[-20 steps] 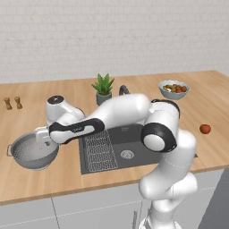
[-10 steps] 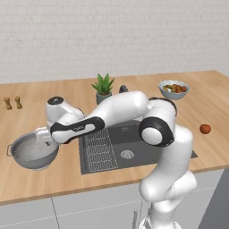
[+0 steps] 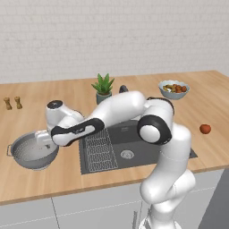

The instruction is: Put the colander in the sink, put the orange in the colander, and turn on the sink faucet and pour water over the colander.

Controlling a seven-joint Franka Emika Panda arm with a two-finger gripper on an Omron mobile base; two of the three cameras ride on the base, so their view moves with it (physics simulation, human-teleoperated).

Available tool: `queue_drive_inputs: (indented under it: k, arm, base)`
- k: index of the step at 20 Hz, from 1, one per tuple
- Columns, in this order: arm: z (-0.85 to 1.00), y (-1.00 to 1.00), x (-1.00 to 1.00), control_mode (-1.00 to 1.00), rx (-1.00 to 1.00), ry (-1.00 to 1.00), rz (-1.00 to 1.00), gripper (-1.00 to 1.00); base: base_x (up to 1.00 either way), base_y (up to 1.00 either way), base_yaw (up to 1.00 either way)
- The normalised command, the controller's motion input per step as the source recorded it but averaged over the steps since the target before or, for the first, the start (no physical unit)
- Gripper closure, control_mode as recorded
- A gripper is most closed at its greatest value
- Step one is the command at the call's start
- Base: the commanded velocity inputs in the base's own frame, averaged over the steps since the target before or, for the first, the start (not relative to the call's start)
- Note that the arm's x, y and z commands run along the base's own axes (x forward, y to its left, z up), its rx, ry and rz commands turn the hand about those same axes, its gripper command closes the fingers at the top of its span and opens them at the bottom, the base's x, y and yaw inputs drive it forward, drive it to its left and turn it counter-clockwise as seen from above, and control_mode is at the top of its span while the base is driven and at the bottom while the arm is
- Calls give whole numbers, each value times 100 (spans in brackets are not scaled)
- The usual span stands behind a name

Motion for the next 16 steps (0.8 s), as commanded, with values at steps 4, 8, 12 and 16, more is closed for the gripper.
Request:
queue_drive_inputs:
  k: [4, 8, 12, 16]
  arm:
    - [-12, 0, 0, -100, 0, 0, 0, -100]
    - [-14, 0, 0, -100, 0, 0, 0, 100]
    - [-5, 0, 0, -100, 0, 0, 0, 100]
    - [-1, 0, 0, -100, 0, 0, 0, 100]
  base:
    - [0, 0, 0]
    - [0, 0, 0]
    - [0, 0, 0]
    - [0, 0, 0]
